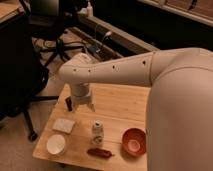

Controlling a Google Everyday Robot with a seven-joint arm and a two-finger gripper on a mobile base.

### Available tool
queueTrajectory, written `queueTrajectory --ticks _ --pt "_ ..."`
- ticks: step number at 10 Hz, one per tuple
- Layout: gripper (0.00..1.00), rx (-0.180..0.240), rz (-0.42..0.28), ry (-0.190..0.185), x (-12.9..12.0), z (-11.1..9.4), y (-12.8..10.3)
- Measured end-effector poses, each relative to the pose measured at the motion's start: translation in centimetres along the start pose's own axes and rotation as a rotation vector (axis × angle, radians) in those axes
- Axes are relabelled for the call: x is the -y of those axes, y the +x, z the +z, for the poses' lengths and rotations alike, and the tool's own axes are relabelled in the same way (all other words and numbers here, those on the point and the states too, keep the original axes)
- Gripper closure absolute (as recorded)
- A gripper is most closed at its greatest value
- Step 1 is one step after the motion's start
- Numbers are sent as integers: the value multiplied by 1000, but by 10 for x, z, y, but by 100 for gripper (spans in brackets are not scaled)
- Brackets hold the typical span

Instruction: Drag the ceramic bowl in a circle

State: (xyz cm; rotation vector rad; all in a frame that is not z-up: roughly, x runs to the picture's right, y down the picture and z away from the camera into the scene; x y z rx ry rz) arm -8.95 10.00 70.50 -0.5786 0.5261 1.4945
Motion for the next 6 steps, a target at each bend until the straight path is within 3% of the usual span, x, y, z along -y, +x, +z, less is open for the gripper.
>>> queueTrajectory --ticks 4,6 --pt "35 38 249 -23 97 2 8" --pt "35 27 394 -39 151 15 33"
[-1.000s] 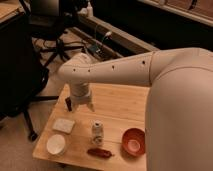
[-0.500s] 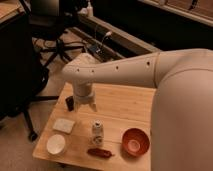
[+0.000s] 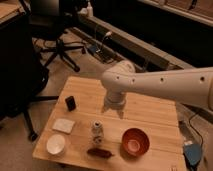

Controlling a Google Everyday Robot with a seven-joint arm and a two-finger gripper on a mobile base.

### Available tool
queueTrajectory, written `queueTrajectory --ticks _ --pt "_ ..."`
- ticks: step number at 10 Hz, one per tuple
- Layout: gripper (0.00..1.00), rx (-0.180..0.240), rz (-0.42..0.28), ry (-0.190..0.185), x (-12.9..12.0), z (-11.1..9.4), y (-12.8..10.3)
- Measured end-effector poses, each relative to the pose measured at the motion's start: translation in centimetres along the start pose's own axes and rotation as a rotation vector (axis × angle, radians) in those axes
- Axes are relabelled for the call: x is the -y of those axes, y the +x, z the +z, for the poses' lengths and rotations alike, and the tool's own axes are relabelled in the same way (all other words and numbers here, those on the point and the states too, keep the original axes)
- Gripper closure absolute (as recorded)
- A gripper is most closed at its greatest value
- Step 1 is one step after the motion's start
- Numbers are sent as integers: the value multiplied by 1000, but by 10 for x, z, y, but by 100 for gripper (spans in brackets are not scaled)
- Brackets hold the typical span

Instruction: Drag the ceramic bowl in a circle

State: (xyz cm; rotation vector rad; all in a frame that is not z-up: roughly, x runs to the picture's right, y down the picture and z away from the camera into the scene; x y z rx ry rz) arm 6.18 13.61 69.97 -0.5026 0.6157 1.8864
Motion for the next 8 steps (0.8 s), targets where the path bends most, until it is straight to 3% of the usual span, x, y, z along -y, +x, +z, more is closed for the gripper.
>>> queueTrajectory --ticks 3,6,8 --pt "35 -59 129 -14 50 29 29" --pt "35 -109 149 -11 59 55 47" --pt "35 -127 163 -3 65 67 47"
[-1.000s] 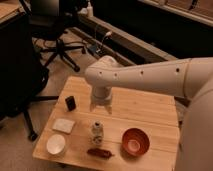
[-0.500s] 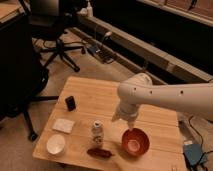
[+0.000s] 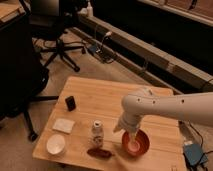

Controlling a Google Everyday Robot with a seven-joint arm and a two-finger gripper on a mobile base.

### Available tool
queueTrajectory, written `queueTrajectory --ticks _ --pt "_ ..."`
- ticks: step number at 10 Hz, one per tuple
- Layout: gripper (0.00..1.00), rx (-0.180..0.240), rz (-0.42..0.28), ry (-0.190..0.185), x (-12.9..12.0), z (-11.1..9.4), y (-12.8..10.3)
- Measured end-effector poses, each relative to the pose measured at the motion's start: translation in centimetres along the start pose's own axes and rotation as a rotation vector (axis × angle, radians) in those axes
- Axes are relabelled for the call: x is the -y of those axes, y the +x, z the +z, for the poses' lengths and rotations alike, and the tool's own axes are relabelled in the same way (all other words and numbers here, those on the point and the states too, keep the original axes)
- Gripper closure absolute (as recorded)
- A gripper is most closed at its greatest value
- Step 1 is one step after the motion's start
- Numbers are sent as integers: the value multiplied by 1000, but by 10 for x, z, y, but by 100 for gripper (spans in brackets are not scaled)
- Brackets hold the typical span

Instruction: Drag the ceramic bowl in a circle

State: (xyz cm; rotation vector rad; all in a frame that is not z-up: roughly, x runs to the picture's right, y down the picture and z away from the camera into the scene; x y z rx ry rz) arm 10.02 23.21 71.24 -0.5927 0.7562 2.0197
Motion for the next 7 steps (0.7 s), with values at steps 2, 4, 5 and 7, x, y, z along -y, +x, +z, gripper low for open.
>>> queueTrajectory --ticks 2,4,5,7 --pt "35 -20 16 -4 3 13 -10" --pt "35 -25 24 -25 -1 25 -23" --pt "40 -26 20 -44 -7 31 -30" --pt "58 -34 16 -65 -15 39 -37"
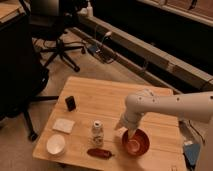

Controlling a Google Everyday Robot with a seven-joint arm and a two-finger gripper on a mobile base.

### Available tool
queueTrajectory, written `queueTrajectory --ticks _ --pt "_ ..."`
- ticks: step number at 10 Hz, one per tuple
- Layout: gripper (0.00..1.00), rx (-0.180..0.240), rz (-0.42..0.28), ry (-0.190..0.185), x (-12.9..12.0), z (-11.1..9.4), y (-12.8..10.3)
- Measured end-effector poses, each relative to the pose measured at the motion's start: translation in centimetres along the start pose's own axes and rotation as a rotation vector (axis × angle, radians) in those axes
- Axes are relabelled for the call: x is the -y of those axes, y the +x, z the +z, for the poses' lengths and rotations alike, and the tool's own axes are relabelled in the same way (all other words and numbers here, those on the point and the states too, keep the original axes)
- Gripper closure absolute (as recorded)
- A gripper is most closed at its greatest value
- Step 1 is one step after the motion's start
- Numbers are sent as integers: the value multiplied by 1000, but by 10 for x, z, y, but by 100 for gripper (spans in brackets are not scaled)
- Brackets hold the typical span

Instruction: Drag the ceramic bowl in a circle

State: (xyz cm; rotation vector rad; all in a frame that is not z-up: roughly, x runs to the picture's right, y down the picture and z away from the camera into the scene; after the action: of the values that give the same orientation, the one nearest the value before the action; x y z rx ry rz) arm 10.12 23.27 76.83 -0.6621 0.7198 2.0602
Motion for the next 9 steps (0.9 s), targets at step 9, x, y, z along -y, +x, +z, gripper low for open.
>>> queueTrajectory --ticks 9 --pt "100 -50 129 122 74 14 -23"
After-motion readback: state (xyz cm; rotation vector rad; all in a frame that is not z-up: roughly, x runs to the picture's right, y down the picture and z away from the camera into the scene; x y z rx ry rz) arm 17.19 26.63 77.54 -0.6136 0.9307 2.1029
